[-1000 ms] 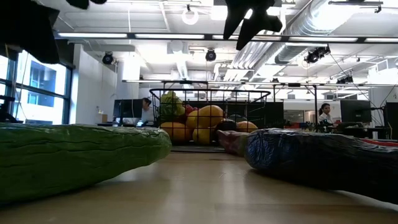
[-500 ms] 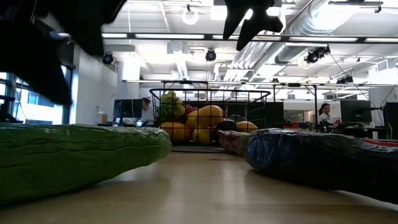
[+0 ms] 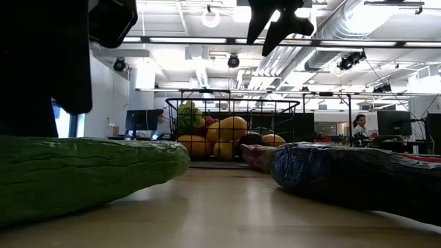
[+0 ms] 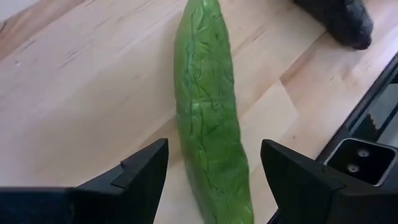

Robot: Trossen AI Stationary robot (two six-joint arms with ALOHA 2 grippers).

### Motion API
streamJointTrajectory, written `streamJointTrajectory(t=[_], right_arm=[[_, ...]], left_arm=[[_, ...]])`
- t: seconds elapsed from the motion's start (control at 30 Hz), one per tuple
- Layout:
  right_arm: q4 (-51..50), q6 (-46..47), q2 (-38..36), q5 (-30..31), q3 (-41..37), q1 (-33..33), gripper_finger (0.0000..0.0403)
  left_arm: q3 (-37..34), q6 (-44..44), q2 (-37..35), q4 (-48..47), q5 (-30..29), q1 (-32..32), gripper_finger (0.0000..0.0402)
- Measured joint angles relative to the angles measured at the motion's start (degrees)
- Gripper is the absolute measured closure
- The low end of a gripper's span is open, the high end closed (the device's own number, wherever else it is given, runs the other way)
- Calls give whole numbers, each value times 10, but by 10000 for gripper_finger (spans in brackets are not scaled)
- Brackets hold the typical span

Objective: Build produce basket
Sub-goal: Put the green cucumber into the black wire basket

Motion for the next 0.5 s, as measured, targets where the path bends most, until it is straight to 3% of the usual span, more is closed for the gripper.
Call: streamJointTrajectory(t=[0.5], right_arm=[[0, 3, 0, 0, 0, 0, 199]], left_arm=[[1, 9, 33, 12, 6, -2, 156]])
